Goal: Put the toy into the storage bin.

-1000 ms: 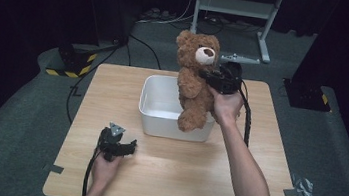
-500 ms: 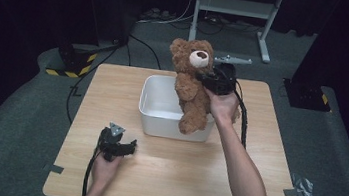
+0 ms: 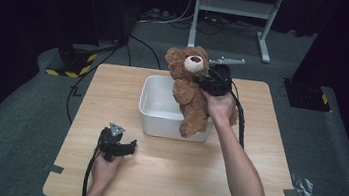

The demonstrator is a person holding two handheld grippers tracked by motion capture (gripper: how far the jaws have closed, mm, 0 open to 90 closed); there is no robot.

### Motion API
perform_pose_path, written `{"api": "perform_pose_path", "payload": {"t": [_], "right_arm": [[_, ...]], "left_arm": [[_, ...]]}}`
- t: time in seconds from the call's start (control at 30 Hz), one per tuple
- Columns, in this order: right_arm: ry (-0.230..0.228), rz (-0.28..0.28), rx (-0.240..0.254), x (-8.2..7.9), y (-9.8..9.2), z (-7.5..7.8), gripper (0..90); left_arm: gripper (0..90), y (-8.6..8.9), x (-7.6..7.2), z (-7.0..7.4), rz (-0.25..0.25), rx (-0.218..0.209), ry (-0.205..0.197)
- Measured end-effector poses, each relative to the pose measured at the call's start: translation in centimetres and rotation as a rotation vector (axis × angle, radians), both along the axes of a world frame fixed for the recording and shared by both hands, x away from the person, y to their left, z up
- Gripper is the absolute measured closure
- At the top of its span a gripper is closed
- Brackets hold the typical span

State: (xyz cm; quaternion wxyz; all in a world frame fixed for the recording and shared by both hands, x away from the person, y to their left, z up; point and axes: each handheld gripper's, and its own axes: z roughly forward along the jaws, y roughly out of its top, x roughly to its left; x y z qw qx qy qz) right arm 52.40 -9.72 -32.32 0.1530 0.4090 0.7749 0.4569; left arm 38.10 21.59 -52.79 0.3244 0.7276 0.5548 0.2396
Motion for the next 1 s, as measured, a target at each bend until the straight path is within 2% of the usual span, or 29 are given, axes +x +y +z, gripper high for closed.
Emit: {"api": "perform_pose_path", "payload": {"t": [0.17, 1.0], "right_arm": [[0.012, 0.004, -0.036, 0.24, 0.37, -0.49, 85.8], [0.049, 0.016, -0.038, 0.36, 0.65, -0.83, 85.9]], "left_arm": [[19.5, 0.0, 0.0, 0.0, 0.0, 0.0, 0.0], [19.5, 0.0, 0.0, 0.0, 0.0, 0.0, 0.0]]}}
